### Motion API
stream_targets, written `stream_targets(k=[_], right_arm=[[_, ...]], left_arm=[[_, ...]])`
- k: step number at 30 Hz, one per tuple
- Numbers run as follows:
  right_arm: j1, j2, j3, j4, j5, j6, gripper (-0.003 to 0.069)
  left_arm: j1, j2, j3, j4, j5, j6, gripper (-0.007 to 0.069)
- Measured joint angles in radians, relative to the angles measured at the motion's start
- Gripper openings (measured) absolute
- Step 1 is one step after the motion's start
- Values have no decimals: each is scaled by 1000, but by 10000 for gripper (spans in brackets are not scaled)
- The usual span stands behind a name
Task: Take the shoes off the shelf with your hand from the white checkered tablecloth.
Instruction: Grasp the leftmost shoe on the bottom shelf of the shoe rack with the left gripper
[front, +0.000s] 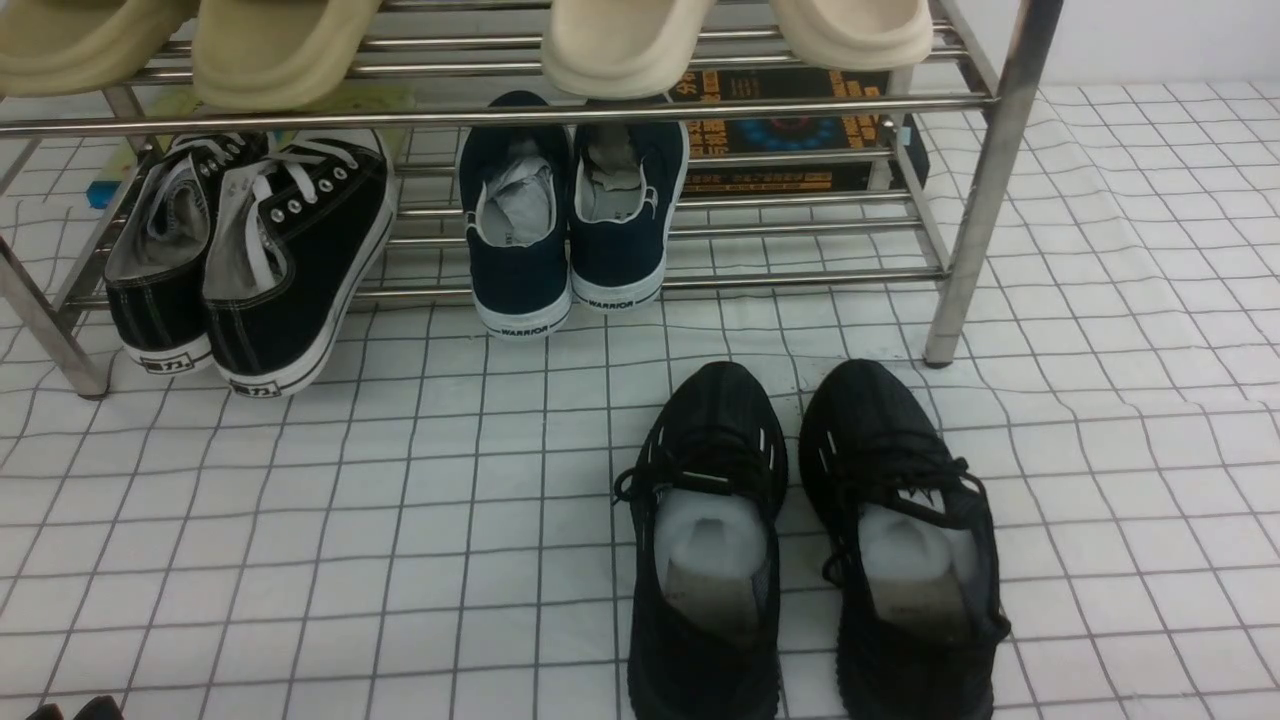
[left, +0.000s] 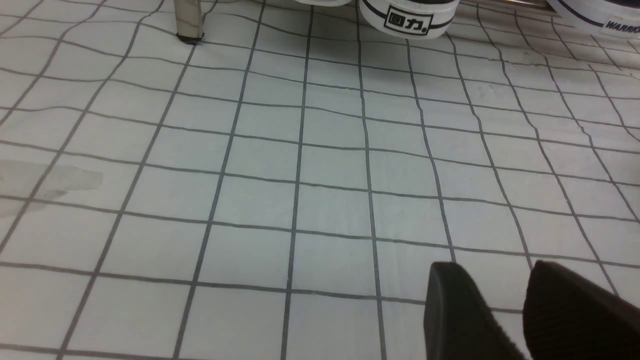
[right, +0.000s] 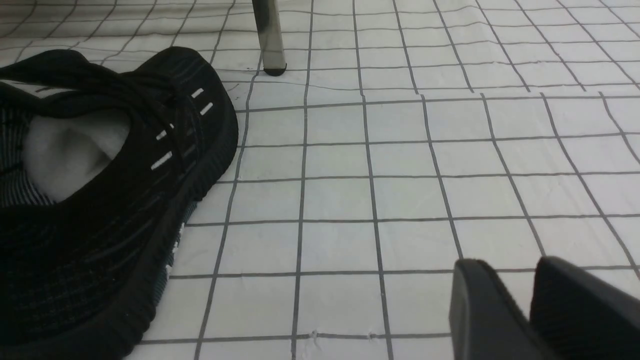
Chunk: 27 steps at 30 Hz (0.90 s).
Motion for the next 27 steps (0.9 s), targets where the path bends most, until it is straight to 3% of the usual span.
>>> stream_targets(k=[9, 13, 14, 16, 19, 27], right_arm=[[0, 0, 0, 0, 0, 0, 184], [0, 0, 0, 0, 0, 0, 192], [0, 0, 0, 0, 0, 0, 192], [0, 0, 0, 0, 0, 0, 197], [0, 0, 0, 0, 0, 0, 200], [0, 0, 0, 0, 0, 0, 209]], left_arm=[[0, 0, 0, -16, -8, -18, 239], [0, 0, 5, -286, -63, -230, 239], [0, 0, 5, -286, -67, -242, 239], [0, 0, 6, -479, -124, -390, 239], [0, 0, 6, -592, -189, -456, 239], [0, 0, 6, -641, -384, -467, 239]])
